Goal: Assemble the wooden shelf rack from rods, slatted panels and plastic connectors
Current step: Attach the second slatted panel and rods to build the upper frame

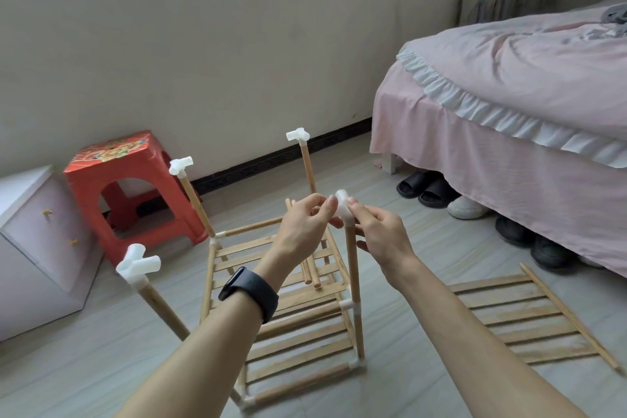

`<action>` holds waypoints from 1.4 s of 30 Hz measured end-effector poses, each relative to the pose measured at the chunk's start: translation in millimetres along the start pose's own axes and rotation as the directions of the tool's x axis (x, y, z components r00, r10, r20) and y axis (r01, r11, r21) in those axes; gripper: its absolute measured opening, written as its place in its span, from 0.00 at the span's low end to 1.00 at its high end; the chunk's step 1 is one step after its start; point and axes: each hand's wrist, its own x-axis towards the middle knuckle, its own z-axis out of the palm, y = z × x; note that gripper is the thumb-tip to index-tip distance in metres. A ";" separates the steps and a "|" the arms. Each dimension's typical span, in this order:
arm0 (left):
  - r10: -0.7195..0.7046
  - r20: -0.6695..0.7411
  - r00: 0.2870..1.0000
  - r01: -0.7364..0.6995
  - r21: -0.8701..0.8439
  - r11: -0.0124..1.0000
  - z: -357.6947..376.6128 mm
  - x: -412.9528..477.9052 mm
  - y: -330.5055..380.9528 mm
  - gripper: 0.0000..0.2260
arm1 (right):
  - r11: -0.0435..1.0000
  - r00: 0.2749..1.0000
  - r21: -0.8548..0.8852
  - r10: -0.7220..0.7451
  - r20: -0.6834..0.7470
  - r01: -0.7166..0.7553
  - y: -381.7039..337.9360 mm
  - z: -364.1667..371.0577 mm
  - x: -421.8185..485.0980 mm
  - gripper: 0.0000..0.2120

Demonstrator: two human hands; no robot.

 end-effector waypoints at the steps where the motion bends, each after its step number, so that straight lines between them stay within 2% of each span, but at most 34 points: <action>1: 0.011 -0.005 1.000 -0.011 -0.015 1.000 -0.7 -1.5 -2.7 0.15 | 1.000 1.000 -0.014 -0.007 -0.004 0.007 -0.1 1.0 0.1 0.20; 6: 0.063 -0.076 0.995 -0.059 0.052 0.997 3.8 -2.5 -6.3 0.13 | 0.999 1.000 -0.035 -0.029 -0.007 0.029 2.3 0.5 2.1 0.17; 13: 0.100 -0.096 0.990 -0.095 0.062 0.994 10.5 -4.7 -10.1 0.13 | 0.999 0.999 -0.020 -0.040 0.006 0.040 5.4 -3.1 1.7 0.15; 20: 0.098 -0.135 0.986 -0.089 0.069 0.994 14.2 -9.6 -10.5 0.14 | 0.998 0.998 -0.066 -0.029 -0.050 0.025 4.3 -1.0 -3.0 0.20; 25: 0.063 -0.147 0.987 -0.046 0.114 0.992 15.9 -17.6 -3.9 0.15 | 0.997 0.998 -0.081 -0.007 -0.058 0.002 3.7 -0.6 -9.5 0.20; 30: -0.057 -0.064 0.996 0.060 0.047 0.997 10.7 -25.1 9.4 0.16 | 0.980 0.995 -0.198 -0.052 -0.083 0.035 0.2 4.7 -23.8 0.21; 34: -0.051 -0.017 0.999 0.051 -0.031 0.998 3.2 -41.2 15.0 0.16 | 0.960 0.987 -0.257 -0.137 -0.089 0.110 -3.1 2.9 -35.6 0.22; 39: -0.010 0.213 0.977 0.024 -0.060 0.998 -11.1 -59.3 8.0 0.16 | 0.947 0.973 -0.283 -0.193 -0.130 0.150 7.7 -2.0 -61.1 0.23; 42: -0.026 0.284 0.959 0.022 0.017 1.000 -29.0 -66.6 -19.6 0.15 | 0.962 0.959 -0.241 -0.184 -0.215 0.130 11.3 -1.5 -71.1 0.23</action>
